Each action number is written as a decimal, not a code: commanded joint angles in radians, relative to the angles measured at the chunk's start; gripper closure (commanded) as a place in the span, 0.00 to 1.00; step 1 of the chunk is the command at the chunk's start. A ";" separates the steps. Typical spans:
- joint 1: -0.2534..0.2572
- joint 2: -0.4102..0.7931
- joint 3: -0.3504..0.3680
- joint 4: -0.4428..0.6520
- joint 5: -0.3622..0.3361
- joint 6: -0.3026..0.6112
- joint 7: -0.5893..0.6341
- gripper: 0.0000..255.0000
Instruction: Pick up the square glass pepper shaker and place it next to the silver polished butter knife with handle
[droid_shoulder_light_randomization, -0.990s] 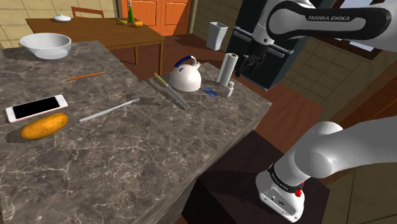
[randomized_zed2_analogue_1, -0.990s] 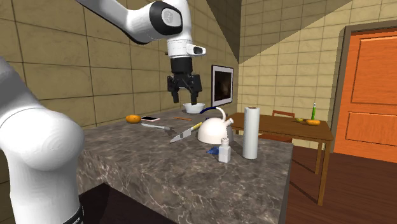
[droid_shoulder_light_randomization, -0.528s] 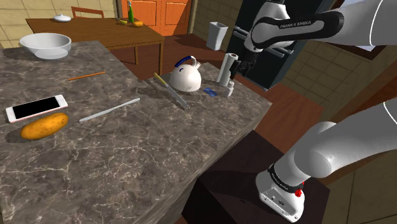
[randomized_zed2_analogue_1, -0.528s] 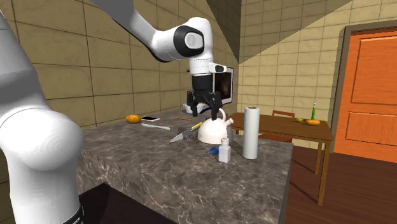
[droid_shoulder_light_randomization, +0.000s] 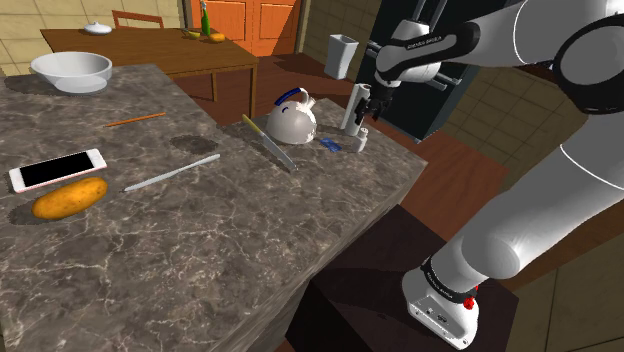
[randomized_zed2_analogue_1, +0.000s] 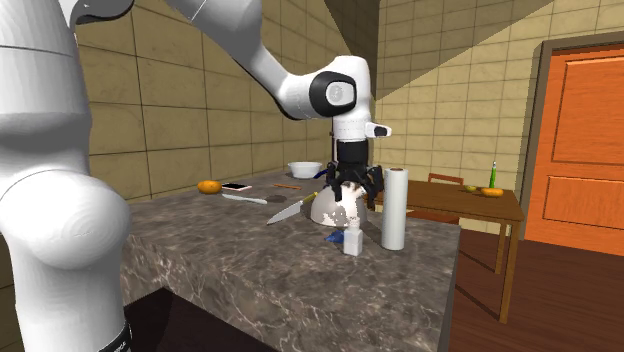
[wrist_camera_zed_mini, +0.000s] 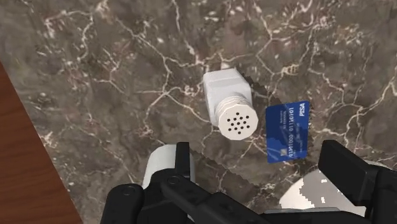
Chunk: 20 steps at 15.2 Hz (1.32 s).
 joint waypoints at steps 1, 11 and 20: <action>-0.003 0.038 -0.005 0.003 0.019 0.034 -0.020 0.00; -0.004 0.097 -0.005 -0.025 0.050 0.117 -0.042 0.00; -0.004 0.097 -0.005 -0.025 0.050 0.116 -0.042 1.00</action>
